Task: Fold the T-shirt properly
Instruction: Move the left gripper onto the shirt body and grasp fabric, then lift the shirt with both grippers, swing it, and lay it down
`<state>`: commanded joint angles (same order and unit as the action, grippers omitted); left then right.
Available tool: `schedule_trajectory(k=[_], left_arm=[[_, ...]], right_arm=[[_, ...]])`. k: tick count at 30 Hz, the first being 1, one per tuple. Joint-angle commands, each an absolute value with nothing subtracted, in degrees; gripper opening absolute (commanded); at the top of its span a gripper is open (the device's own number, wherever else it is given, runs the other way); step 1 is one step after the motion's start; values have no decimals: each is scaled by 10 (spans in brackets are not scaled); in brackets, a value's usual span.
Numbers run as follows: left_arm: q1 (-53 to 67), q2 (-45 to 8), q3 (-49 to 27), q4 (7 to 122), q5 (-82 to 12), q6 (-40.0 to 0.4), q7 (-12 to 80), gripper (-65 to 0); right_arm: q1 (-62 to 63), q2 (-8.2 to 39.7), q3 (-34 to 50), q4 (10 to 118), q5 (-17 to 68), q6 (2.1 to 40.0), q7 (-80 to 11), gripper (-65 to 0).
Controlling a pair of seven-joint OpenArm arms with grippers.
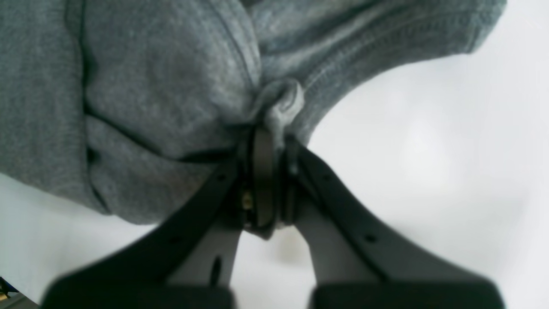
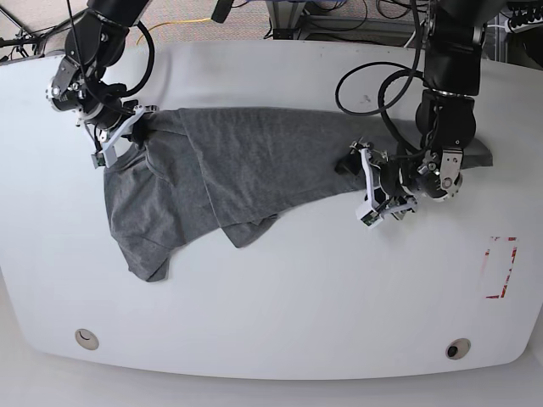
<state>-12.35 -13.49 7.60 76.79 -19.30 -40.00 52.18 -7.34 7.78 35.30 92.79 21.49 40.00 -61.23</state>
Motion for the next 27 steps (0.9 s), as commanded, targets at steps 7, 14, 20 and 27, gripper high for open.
schedule_trajectory(k=[7,14,20,27], left_arm=[[-101,-142,89,769,-189,-400,522,-282],[-98,-142,90,768,-189,-400,522,-650],[-101,-143,74,776,-163,-400,522,-650],[-93,-139,17,884,-122,-400,522,-650]], right_arm=[[-73,78,353,928,215,400,-612,-650],[-73,78,353,929,215,400,-612,-650],[-73,78,353,929,215,400,-612,-650],[-73,78,353,931,215,400,-612,-650]])
